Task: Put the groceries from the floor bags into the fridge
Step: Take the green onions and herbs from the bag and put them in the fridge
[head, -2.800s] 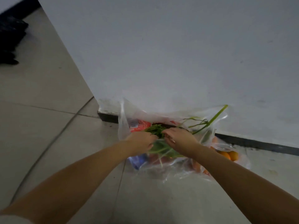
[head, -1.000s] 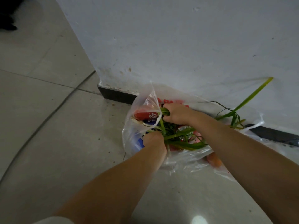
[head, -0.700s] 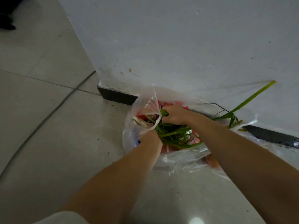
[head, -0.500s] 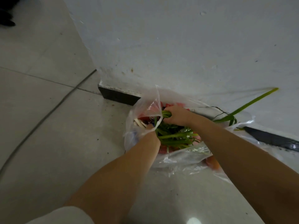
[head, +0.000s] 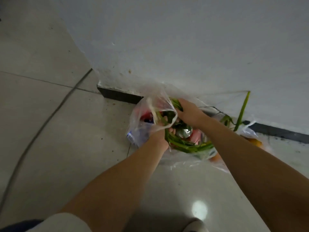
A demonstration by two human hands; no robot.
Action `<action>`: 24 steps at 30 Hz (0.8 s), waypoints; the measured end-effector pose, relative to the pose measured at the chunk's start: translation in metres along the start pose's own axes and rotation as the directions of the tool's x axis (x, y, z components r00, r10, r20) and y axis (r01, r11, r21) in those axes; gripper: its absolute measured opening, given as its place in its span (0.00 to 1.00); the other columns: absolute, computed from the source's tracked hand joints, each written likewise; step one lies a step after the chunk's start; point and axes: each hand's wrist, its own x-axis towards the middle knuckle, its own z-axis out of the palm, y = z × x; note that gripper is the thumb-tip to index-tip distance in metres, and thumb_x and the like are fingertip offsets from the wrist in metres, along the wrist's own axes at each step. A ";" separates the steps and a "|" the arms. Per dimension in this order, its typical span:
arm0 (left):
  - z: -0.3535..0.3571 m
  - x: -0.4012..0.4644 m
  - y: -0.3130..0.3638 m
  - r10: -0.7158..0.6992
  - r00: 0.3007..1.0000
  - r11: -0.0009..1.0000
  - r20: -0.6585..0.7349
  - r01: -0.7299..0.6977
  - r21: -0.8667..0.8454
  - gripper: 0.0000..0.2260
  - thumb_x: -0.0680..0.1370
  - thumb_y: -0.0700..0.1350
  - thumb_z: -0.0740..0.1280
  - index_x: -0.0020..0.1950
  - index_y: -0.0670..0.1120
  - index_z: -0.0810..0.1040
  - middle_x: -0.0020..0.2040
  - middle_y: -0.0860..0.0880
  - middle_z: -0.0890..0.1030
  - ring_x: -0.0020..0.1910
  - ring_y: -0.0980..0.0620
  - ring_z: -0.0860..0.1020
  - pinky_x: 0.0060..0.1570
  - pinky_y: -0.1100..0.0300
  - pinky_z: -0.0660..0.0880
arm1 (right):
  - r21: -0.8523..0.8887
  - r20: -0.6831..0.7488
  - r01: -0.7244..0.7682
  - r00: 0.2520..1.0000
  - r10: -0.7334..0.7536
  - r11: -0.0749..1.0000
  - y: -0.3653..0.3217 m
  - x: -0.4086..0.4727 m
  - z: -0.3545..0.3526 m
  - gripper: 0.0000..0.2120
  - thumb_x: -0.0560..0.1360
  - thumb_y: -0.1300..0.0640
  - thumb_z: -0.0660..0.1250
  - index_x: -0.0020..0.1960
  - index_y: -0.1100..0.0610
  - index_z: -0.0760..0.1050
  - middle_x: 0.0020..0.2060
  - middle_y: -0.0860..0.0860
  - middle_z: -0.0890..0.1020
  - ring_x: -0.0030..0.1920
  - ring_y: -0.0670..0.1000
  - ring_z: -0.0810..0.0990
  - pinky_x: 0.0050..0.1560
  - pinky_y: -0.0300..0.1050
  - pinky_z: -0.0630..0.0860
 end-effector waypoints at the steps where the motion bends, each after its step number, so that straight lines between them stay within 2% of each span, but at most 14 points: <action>1: 0.003 -0.014 0.004 -0.033 0.999 0.999 0.026 0.032 0.025 0.14 0.82 0.44 0.58 0.36 0.46 0.70 0.21 0.51 0.71 0.18 0.56 0.70 0.27 0.63 0.70 | 0.042 -0.014 -0.047 0.999 0.048 0.998 -0.004 -0.015 -0.010 0.09 0.80 0.53 0.60 0.50 0.59 0.70 0.43 0.52 0.76 0.46 0.53 0.74 0.42 0.42 0.66; 3: 0.012 -0.064 0.021 -0.067 0.997 0.994 0.044 0.063 0.085 0.11 0.81 0.46 0.61 0.39 0.46 0.73 0.26 0.49 0.75 0.23 0.55 0.74 0.28 0.63 0.73 | 0.096 -0.020 -0.121 0.992 0.124 0.988 -0.013 -0.048 -0.034 0.10 0.79 0.50 0.61 0.47 0.57 0.67 0.36 0.49 0.73 0.39 0.50 0.73 0.34 0.41 0.64; 4: 0.015 -0.091 0.029 -0.079 0.996 0.993 0.047 0.075 0.088 0.08 0.80 0.46 0.62 0.44 0.45 0.75 0.33 0.47 0.79 0.30 0.52 0.79 0.34 0.59 0.78 | 0.119 -0.019 -0.153 0.987 0.157 0.981 -0.019 -0.064 -0.046 0.11 0.79 0.49 0.61 0.47 0.56 0.68 0.35 0.48 0.72 0.37 0.48 0.72 0.32 0.40 0.64; 5: 0.019 -0.112 0.036 -0.083 0.994 0.993 0.068 0.076 0.091 0.07 0.80 0.47 0.62 0.50 0.45 0.76 0.44 0.43 0.81 0.42 0.47 0.82 0.45 0.51 0.80 | 0.139 -0.031 -0.180 0.982 0.186 0.974 -0.024 -0.079 -0.060 0.11 0.79 0.49 0.61 0.46 0.57 0.68 0.34 0.47 0.72 0.36 0.48 0.72 0.32 0.39 0.64; 6: 0.027 -0.136 0.043 -0.094 0.993 0.992 0.070 0.088 0.088 0.08 0.80 0.47 0.62 0.53 0.45 0.76 0.53 0.41 0.81 0.52 0.42 0.80 0.56 0.44 0.76 | 0.162 -0.054 -0.205 0.975 0.216 0.965 -0.030 -0.093 -0.075 0.10 0.79 0.50 0.61 0.46 0.57 0.69 0.33 0.48 0.72 0.35 0.49 0.72 0.32 0.39 0.65; 7: 0.035 -0.156 0.050 -0.090 0.993 0.992 0.072 0.082 0.100 0.07 0.80 0.48 0.62 0.53 0.46 0.76 0.57 0.40 0.80 0.57 0.40 0.78 0.62 0.41 0.72 | 0.186 -0.078 -0.231 0.965 0.249 0.955 -0.038 -0.106 -0.091 0.09 0.79 0.51 0.61 0.45 0.57 0.68 0.33 0.48 0.72 0.34 0.49 0.71 0.32 0.40 0.65; 8: 0.044 -0.177 0.057 -0.079 0.994 0.989 0.070 0.070 0.127 0.05 0.80 0.48 0.62 0.51 0.48 0.76 0.55 0.40 0.81 0.56 0.41 0.78 0.62 0.41 0.72 | 0.216 -0.103 -0.253 0.955 0.279 0.943 -0.047 -0.119 -0.107 0.09 0.79 0.52 0.61 0.45 0.57 0.68 0.33 0.49 0.72 0.34 0.49 0.71 0.32 0.40 0.65; 10: 0.060 -0.216 0.072 -0.056 0.997 0.984 0.051 0.046 0.171 0.05 0.77 0.49 0.66 0.47 0.48 0.77 0.47 0.42 0.83 0.49 0.44 0.81 0.56 0.44 0.76 | 0.293 -0.138 -0.273 0.936 0.323 0.916 -0.067 -0.145 -0.140 0.08 0.79 0.53 0.60 0.45 0.58 0.69 0.33 0.50 0.71 0.34 0.49 0.70 0.34 0.42 0.66; 12: 0.072 -0.247 0.084 -0.057 0.998 0.971 0.025 0.050 0.232 0.11 0.72 0.51 0.72 0.48 0.45 0.80 0.51 0.42 0.82 0.53 0.42 0.80 0.60 0.42 0.74 | 0.345 -0.178 -0.280 0.918 0.356 0.896 -0.088 -0.173 -0.172 0.09 0.80 0.54 0.60 0.45 0.59 0.68 0.33 0.51 0.70 0.33 0.49 0.69 0.34 0.43 0.66; 14: 0.080 -0.277 0.093 -0.062 0.998 0.954 0.010 0.056 0.294 0.16 0.69 0.53 0.75 0.49 0.45 0.80 0.49 0.44 0.81 0.54 0.42 0.79 0.62 0.42 0.73 | 0.374 -0.204 -0.294 0.899 0.387 0.880 -0.109 -0.202 -0.202 0.09 0.80 0.54 0.60 0.45 0.59 0.67 0.32 0.50 0.69 0.31 0.48 0.67 0.31 0.41 0.64; 17: 0.096 -0.333 0.107 -0.049 0.998 0.936 -0.034 0.057 0.348 0.12 0.71 0.49 0.74 0.48 0.43 0.80 0.47 0.46 0.79 0.47 0.49 0.77 0.57 0.52 0.74 | 0.396 -0.189 -0.330 0.884 0.428 0.857 -0.142 -0.246 -0.243 0.09 0.80 0.54 0.59 0.44 0.58 0.67 0.32 0.50 0.69 0.31 0.48 0.67 0.32 0.40 0.65; 18: 0.102 -0.357 0.111 -0.054 0.998 0.932 -0.027 0.060 0.359 0.10 0.72 0.48 0.73 0.47 0.43 0.81 0.45 0.46 0.78 0.45 0.49 0.76 0.58 0.53 0.74 | 0.399 -0.191 -0.339 0.878 0.438 0.852 -0.153 -0.262 -0.256 0.09 0.80 0.54 0.59 0.44 0.58 0.67 0.32 0.50 0.69 0.31 0.48 0.67 0.32 0.41 0.65; 20: 0.115 -0.400 0.118 -0.069 0.998 0.920 0.004 0.062 0.386 0.07 0.73 0.47 0.72 0.41 0.43 0.81 0.36 0.47 0.78 0.37 0.50 0.76 0.49 0.56 0.75 | 0.406 -0.211 -0.361 0.857 0.471 0.840 -0.172 -0.297 -0.281 0.09 0.80 0.54 0.59 0.44 0.58 0.67 0.32 0.50 0.70 0.31 0.48 0.68 0.32 0.41 0.66; 24: 0.146 -0.491 0.134 -0.139 0.985 0.851 0.105 0.065 0.521 0.09 0.74 0.46 0.71 0.36 0.44 0.78 0.31 0.48 0.73 0.29 0.53 0.70 0.33 0.60 0.67 | 0.415 -0.281 -0.401 0.797 0.534 0.817 -0.211 -0.369 -0.323 0.09 0.80 0.54 0.60 0.46 0.59 0.69 0.32 0.51 0.71 0.32 0.49 0.70 0.32 0.41 0.67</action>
